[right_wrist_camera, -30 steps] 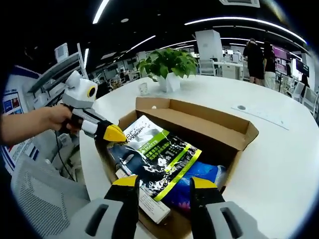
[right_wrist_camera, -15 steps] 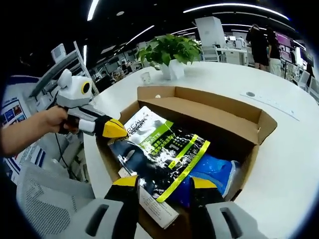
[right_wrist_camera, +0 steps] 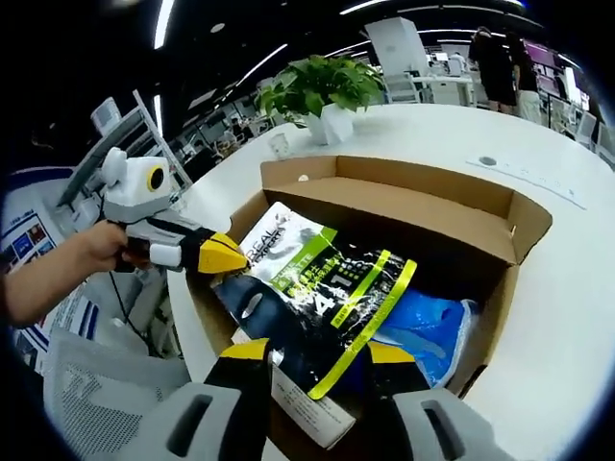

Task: Operate the shoe box by opening the lid, removing the specified soft item, and placing it in the target area until the item is outside and the box remains undamaged.

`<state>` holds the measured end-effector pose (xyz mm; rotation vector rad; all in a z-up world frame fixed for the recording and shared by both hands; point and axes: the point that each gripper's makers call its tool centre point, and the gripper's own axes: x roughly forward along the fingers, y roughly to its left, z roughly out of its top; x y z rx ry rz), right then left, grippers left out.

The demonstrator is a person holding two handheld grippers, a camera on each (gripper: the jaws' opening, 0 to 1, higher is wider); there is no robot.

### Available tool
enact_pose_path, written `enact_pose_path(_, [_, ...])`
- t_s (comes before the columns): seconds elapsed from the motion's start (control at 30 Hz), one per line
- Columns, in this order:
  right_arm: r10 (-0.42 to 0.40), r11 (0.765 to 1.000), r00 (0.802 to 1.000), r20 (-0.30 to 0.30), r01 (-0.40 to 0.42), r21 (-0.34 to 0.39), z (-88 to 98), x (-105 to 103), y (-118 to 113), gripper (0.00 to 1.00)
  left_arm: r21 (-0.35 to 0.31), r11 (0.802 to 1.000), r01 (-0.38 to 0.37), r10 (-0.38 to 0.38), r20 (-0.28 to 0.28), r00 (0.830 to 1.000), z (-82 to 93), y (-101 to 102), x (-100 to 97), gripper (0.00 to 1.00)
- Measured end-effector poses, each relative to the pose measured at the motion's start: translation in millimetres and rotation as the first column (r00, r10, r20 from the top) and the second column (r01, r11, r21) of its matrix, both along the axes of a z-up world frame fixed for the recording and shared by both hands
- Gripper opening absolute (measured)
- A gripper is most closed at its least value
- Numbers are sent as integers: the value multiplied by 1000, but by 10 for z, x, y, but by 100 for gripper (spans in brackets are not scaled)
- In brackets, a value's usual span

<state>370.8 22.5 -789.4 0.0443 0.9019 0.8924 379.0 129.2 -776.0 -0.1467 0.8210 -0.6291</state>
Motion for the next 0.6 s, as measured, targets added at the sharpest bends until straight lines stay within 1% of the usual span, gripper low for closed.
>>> enact_pose_path(0.07, [-14,1000,1000,4,14,13,27,16,-7,29,-3,1000,-1,1,2,1000,10,-1,4,0])
enact_pose_path(0.23, [-28,999,999,15,28,21,60,25,-21,22,-7,1000,-2,2,7,1000,37,-11,9,0])
enact_pose_path(0.3, [-32,999,999,23,32,14,54,32,-38,17,-10,1000,-4,4,9,1000,48,-15,9,0])
enact_pose_path(0.43, [-37,999,998,52,38,-15,38,57,-100,0,-12,1000,-7,7,9,1000,55,-7,-2,0])
enact_pose_path(0.5, [-44,999,998,41,44,-3,40,52,-102,0,-28,999,-15,15,7,1000,69,-11,-8,0])
enact_pose_path(0.6, [-44,999,998,48,44,1,48,57,-100,0,-25,1000,-17,17,7,1000,66,-8,-13,0])
